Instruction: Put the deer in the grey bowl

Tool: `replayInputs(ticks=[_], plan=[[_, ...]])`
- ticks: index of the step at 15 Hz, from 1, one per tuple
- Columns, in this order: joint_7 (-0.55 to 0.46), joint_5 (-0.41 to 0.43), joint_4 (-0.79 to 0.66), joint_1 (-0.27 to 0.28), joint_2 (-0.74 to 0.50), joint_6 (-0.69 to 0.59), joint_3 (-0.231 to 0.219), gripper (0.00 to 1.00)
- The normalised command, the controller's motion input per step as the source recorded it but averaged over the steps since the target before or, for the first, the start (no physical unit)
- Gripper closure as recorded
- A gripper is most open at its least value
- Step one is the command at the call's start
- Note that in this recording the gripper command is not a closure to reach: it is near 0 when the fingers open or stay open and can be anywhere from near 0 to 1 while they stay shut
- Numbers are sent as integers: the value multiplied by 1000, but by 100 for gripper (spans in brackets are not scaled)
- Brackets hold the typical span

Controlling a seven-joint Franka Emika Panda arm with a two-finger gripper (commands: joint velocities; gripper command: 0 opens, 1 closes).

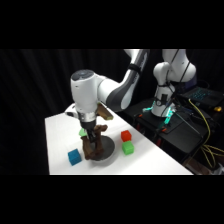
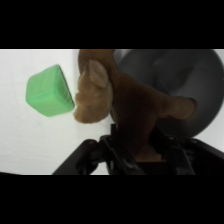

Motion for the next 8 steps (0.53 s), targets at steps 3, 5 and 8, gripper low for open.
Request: replayInputs(ticks=[3,5,8], plan=[[-151,98,52,-21,-238,-475,59,0],[-166,103,135,-35,-318,-570,64,0],[-210,157,247,-70,-390,-694,83,0]])
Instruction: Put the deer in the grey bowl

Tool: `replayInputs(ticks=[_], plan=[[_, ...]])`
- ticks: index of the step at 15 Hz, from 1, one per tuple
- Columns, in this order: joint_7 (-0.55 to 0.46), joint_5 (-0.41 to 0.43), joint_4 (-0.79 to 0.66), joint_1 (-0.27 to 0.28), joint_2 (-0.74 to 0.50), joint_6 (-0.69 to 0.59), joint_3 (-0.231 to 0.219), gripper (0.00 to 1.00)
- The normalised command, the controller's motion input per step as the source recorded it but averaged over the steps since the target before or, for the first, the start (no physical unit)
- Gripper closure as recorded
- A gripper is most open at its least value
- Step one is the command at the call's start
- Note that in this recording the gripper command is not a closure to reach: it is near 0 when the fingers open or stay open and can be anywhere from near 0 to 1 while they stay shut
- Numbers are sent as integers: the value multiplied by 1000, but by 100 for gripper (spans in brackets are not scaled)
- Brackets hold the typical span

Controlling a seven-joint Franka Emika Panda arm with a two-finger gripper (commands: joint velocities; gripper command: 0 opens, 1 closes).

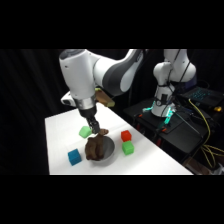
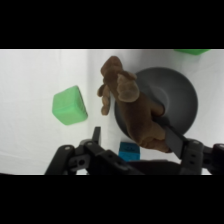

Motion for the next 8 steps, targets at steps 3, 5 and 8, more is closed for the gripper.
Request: replayInputs(ticks=[3,5,8], plan=[[-155,147,366,-95,-306,-701,74,0],[-70,148,337,-117,-180,-570,61,0],[-74,150,161,-129,-159,-350,60,0]])
